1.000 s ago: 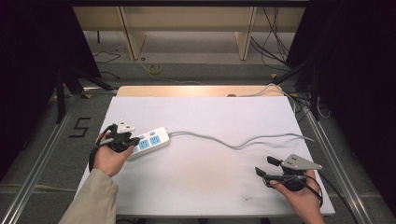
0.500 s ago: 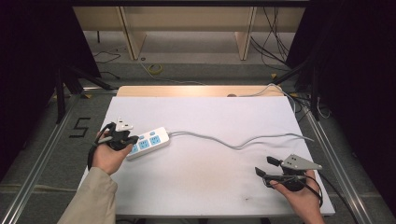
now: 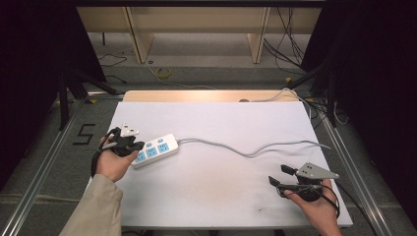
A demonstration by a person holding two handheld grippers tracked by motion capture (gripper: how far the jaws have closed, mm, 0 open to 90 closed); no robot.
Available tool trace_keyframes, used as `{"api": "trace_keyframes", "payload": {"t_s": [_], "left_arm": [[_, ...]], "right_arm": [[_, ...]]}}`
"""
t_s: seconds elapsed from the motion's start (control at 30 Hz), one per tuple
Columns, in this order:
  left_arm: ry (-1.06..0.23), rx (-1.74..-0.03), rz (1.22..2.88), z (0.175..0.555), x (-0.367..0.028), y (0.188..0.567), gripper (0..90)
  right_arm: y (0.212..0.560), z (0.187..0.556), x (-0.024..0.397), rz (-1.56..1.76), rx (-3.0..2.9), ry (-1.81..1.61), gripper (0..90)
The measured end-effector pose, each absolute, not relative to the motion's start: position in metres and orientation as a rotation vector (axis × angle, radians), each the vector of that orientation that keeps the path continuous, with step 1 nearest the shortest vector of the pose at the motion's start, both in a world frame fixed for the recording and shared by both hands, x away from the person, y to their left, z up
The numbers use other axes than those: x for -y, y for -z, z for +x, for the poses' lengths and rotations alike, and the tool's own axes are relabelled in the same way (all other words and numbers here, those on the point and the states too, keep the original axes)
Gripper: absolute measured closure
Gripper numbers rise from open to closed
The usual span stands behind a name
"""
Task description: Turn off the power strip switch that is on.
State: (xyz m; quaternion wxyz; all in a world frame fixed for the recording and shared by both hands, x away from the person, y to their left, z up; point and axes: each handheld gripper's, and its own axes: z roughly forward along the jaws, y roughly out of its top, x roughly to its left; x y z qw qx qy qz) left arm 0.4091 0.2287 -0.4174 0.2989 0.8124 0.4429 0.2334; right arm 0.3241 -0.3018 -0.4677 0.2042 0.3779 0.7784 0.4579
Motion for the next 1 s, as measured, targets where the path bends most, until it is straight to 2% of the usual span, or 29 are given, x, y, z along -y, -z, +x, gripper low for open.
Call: {"api": "trace_keyframes", "payload": {"t_s": [1.0], "left_arm": [[-0.640,-1.168,2.180,0.421,-0.230,0.415,89.7]], "right_arm": [[0.468,0.324,0.302,1.054,-2.172,-1.279,34.8]]}}
